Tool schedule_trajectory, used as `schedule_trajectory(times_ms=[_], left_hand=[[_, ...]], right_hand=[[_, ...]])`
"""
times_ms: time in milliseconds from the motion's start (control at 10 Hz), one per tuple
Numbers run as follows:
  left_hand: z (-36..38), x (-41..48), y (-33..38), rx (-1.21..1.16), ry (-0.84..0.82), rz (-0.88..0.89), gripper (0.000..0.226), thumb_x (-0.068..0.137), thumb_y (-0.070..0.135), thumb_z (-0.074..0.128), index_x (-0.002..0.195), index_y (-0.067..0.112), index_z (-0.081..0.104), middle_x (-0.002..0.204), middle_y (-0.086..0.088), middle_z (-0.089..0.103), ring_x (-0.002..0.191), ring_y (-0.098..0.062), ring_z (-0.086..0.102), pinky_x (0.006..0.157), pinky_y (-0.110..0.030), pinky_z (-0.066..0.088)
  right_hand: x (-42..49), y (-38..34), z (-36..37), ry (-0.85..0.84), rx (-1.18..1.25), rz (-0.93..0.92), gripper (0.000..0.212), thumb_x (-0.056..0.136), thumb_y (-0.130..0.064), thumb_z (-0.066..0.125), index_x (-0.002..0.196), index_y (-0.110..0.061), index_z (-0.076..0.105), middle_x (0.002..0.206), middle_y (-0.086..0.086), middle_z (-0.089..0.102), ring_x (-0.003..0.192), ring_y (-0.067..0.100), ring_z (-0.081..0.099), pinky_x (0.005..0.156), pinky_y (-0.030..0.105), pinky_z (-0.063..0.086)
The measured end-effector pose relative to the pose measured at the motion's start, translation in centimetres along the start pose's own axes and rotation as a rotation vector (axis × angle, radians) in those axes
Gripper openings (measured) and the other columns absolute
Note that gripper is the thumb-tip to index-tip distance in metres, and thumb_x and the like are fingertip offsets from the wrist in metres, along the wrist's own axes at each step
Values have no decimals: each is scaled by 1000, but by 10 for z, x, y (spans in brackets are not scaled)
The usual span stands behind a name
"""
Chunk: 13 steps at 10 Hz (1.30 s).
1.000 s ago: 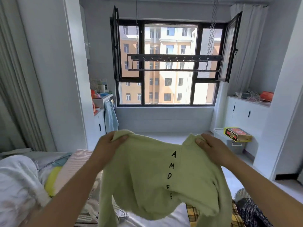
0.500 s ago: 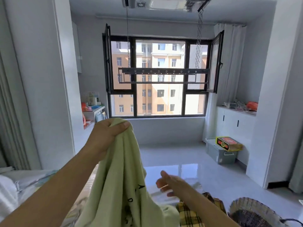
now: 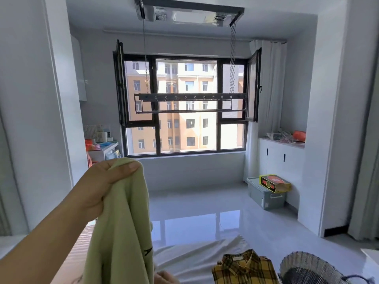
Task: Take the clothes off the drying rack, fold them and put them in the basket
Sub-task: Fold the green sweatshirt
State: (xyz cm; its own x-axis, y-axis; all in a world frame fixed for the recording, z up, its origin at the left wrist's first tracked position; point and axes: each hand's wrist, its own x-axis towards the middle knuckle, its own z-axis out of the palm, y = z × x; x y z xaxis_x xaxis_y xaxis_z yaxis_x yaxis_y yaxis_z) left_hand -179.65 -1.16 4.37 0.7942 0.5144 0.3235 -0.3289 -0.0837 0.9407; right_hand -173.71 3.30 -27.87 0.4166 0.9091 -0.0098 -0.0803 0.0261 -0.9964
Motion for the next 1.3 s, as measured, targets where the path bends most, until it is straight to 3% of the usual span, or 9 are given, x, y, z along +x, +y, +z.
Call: schedule_trajectory(times_ms=[100, 400, 500, 600, 700, 800, 1000, 1100, 1300], left_hand=[[-14, 2, 8, -3, -8, 31, 53, 32, 38, 91, 75, 14, 71, 67, -7, 69, 51, -13, 64, 46, -24, 53], [-102, -4, -34, 128, 201, -169, 14, 67, 19, 66, 76, 7, 70, 73, -16, 70, 61, -27, 66, 63, -34, 57], [-126, -12, -52, 215, 239, -245, 12, 79, 11, 63, 85, 3, 68, 78, -17, 65, 70, -27, 60, 72, -32, 50], [-143, -17, -68, 257, 237, -304, 30, 75, 17, 65, 98, -4, 62, 91, -22, 64, 81, -30, 59, 79, -37, 47], [-152, -16, -77, 269, 255, -305, 28, 80, 16, 64, 100, -3, 62, 90, -20, 64, 81, -29, 58, 77, -37, 47], [-146, -10, -73, 311, 245, -267, 12, 85, 14, 61, 91, 4, 65, 86, -17, 64, 79, -27, 57, 74, -34, 47], [-133, 29, -22, 344, 294, -1, 9, 89, 14, 58, 82, 16, 63, 74, -2, 65, 73, -15, 53, 72, -25, 44], [-138, 40, -18, 346, 356, 35, 12, 90, 15, 57, 80, 20, 61, 67, 5, 65, 72, -12, 51, 69, -22, 42], [-135, 36, -52, 425, 250, -81, 10, 88, 16, 60, 79, 18, 63, 82, -6, 61, 77, -18, 54, 71, -27, 45]], right_hand=[[-50, 40, -66, 65, 56, -12, 57, 58, -63, 76, 89, -15, 69, 91, -3, 68, 83, 4, 62, 75, 13, 45], [-154, -132, -171, 421, -166, 6, 46, 74, -41, 68, 111, -14, 62, 102, 0, 67, 90, 9, 61, 76, 13, 48], [-161, -179, -178, 463, -427, -120, 18, 92, -22, 57, 103, -11, 64, 93, -4, 65, 83, 8, 60, 64, 6, 44], [-162, -221, -192, 517, -557, -245, 16, 90, -19, 58, 96, -7, 67, 87, -1, 66, 77, 7, 58, 67, 14, 44], [-160, -246, -197, 487, -736, -293, 22, 90, -18, 59, 87, 3, 63, 78, 7, 63, 70, 10, 53, 66, 26, 41], [-160, -267, -201, 493, -847, -302, 30, 89, -21, 60, 74, 4, 55, 68, 5, 50, 63, 9, 45, 56, 20, 33], [-175, -332, -211, 526, -733, -315, 25, 84, -32, 65, 84, -8, 68, 79, 1, 64, 70, 11, 56, 66, 22, 44], [-193, -308, -225, 236, -697, -8, 41, 76, -41, 63, 90, -4, 67, 85, 5, 65, 77, 15, 60, 78, 26, 51], [-187, -242, -236, 427, -375, -33, 21, 93, -26, 48, 85, -7, 46, 84, 10, 43, 81, 21, 47, 75, 31, 46]])
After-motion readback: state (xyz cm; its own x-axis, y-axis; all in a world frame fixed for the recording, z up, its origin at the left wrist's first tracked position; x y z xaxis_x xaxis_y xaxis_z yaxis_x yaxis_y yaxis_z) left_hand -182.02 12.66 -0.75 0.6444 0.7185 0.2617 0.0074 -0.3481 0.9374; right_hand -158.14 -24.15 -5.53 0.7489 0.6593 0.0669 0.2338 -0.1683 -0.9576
